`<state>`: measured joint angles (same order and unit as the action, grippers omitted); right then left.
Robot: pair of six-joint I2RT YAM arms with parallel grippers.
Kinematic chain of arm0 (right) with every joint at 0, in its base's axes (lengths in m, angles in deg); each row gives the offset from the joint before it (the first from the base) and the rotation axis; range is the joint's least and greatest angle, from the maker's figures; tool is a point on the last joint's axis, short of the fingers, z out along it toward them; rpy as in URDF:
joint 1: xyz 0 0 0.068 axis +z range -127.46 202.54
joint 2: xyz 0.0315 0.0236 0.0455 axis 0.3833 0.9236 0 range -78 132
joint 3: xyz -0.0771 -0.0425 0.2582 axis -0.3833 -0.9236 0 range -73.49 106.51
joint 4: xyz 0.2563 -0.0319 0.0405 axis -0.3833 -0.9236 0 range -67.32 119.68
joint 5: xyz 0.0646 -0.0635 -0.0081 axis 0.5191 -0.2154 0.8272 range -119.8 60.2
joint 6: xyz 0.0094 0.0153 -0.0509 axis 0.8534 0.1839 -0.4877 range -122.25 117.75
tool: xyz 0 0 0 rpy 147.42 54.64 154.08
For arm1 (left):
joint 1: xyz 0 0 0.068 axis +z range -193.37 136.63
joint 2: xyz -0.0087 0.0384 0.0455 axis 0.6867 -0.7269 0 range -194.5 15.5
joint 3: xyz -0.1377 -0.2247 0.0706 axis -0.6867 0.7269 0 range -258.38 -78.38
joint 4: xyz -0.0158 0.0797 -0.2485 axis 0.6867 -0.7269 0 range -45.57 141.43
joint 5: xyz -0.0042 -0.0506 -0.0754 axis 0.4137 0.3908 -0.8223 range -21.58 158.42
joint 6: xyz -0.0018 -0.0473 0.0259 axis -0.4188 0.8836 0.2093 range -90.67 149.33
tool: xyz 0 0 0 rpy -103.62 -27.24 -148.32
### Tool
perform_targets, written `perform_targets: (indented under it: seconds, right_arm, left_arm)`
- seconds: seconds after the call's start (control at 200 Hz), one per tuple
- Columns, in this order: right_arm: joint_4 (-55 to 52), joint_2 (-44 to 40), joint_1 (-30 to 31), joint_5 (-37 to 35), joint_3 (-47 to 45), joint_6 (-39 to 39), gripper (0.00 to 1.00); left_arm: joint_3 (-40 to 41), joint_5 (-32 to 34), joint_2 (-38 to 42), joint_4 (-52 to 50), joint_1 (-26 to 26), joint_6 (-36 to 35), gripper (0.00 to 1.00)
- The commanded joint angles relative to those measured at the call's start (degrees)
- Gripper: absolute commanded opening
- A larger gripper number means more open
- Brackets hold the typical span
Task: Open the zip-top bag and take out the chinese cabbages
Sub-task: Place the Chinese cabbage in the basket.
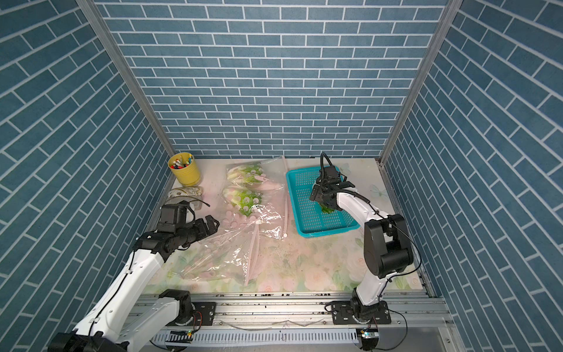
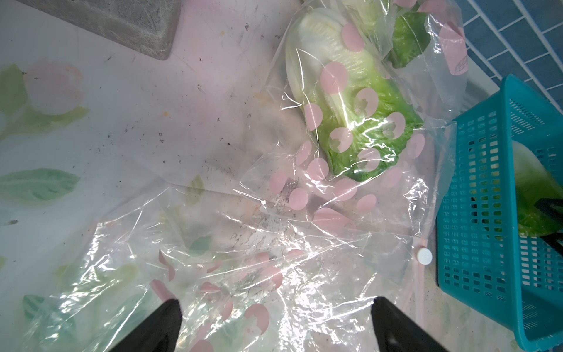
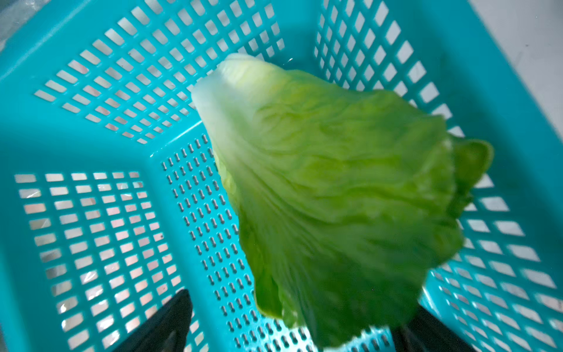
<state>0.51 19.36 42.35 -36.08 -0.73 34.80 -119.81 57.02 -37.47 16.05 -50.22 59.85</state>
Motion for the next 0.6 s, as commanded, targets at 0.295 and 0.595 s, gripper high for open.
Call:
perform_targets:
  seconds: [0.295,0.595]
  right_arm:
    - [-14.66,-13.23,0.14,-1.59,1.23,-3.3,0.87]
    - [-8.34,-29.56,0.22,5.23,-5.26,-13.28,0.62]
  left_arm:
    - [-7.59,6.91,-8.06,-1.61,-10.75,-4.82,1.0]
    - [-22.1,12.91,-25.87,-2.21,-26.66,-4.53,1.0]
